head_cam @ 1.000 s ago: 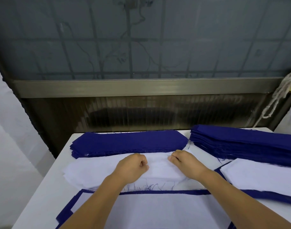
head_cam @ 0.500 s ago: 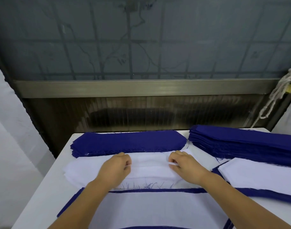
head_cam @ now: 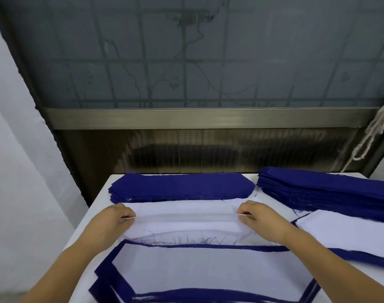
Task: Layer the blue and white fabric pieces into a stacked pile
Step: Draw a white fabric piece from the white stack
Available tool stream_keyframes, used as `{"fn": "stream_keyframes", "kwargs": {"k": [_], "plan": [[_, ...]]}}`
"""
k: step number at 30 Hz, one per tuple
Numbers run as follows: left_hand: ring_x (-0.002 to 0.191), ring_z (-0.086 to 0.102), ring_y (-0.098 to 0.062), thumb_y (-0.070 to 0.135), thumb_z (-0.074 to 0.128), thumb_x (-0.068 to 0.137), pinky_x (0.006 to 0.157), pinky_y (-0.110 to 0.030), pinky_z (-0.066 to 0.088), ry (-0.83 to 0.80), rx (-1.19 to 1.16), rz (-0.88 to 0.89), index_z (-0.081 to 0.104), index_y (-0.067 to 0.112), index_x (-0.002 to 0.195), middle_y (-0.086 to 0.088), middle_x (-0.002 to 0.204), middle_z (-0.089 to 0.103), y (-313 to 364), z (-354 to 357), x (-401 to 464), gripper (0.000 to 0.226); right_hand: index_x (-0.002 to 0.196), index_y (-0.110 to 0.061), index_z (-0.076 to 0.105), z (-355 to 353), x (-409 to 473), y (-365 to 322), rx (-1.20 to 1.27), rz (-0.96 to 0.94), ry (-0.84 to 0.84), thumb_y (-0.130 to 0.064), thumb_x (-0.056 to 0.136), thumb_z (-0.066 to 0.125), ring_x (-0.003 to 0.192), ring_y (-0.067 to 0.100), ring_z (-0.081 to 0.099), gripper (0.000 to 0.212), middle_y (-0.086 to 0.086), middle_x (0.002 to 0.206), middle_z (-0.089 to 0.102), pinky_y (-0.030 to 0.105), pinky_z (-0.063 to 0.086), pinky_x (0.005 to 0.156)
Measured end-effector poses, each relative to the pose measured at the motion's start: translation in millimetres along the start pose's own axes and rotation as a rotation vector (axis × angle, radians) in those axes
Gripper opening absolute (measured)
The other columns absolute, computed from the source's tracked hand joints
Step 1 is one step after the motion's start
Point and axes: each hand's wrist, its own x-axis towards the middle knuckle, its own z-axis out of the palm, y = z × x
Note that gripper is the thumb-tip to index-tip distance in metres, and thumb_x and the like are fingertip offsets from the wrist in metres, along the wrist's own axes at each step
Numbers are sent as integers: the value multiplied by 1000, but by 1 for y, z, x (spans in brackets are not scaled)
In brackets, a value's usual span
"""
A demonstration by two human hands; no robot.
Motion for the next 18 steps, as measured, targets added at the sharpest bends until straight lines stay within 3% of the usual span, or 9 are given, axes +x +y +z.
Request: {"fn": "stream_keyframes", "kwargs": {"k": [2,4,6,9,11,14,18], "plan": [[87,58,-3,30,57,95,76,-5,38,-42,-50,37,67,33,104,20,101,60,0,-9,-12,14,100,-17,63,-7,-22,5,31,27,-20,-32,96,51,93,15,59,20,-1,100,61,23,48,82],[86,61,-1,35,59,93,71,-7,44,-185,-130,80,66,40,95,24,92,64,2,-21,-24,9,97,-12,60,-18,-49,12,122,49,-120,-43,91,52,86,21,60,33,6,95,61,33,51,79],[84,60,2,38,61,91,72,-12,48,-327,-186,124,65,40,90,25,87,64,9,-30,-33,5,85,-14,56,-30,-71,15,213,84,-226,-52,85,53,68,18,52,38,3,78,54,32,45,67],[85,57,7,39,63,90,70,-8,45,-305,-182,149,63,41,91,25,84,62,28,-32,-33,3,78,-17,58,-43,-86,14,249,132,-239,-45,88,57,67,8,51,30,-3,73,53,28,41,66],[87,59,4,34,65,90,69,-4,43,-171,-221,138,62,42,89,25,88,62,42,-32,-31,9,78,-27,65,-49,-90,11,303,147,-127,-34,94,58,73,5,61,19,-10,81,65,20,47,69],[87,59,1,18,68,87,69,-4,42,73,-317,177,64,38,83,22,85,63,54,-36,-32,21,85,-37,66,-54,-100,6,258,52,175,-25,95,57,88,-1,60,18,-22,91,64,11,46,73],[92,57,-1,7,74,79,79,-12,42,160,-298,261,65,40,81,25,91,60,47,-36,-52,34,94,-28,70,-37,-124,8,-65,-216,517,-29,98,48,96,-5,54,22,-28,95,60,7,39,84]]}}
